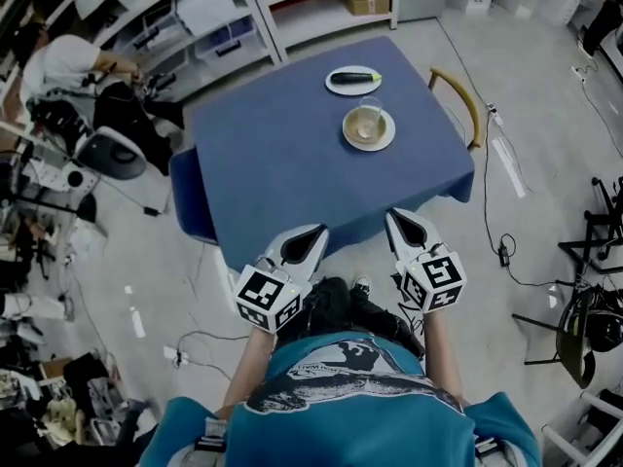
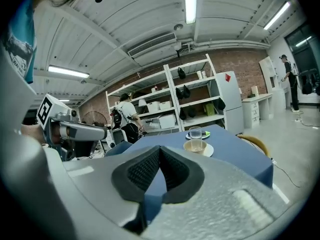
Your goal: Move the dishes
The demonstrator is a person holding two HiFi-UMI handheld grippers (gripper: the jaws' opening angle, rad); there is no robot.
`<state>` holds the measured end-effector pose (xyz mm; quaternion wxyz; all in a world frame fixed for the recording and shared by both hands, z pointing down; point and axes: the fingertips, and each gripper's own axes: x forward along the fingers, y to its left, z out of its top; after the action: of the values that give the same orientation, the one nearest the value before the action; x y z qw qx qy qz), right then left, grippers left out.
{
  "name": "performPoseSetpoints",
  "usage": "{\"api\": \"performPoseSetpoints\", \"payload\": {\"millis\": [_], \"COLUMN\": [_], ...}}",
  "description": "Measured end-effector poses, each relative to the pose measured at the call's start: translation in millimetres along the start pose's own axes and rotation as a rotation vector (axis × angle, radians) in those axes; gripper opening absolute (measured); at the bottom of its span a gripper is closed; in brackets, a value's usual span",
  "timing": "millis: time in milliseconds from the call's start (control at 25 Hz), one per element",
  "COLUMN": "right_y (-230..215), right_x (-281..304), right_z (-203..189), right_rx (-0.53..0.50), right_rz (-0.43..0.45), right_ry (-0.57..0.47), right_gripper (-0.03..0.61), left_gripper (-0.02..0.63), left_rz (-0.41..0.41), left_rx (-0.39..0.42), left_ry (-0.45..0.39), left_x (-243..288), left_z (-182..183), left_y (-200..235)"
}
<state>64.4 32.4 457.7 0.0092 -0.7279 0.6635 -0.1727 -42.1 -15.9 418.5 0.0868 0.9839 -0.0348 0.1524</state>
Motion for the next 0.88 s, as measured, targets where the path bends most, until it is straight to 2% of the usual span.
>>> {"api": "performPoseSetpoints", "payload": {"millis": [400,680,880], "right_y": [-30,-58,-79], "right_x": [46,82,120], "right_z": [6,23,33], "right_rx": [-0.033,-0.090,-0.146], "right_rz": [0.015,0.038,0.077], "right_ry": [0.029,0.045,0.107], "right_gripper": [0.003,0.005,0.040], "left_gripper": [0.014,0.014,0.014], "left_rz": [0.067,0.071,0.096], "left_rx": [-0.030,-0.043,-0.062], "left_ry": [0.027,-0.010,-0.048], "left_x": [2,40,74], "left_z": [2,13,32], "left_y": [23,43,70]}}
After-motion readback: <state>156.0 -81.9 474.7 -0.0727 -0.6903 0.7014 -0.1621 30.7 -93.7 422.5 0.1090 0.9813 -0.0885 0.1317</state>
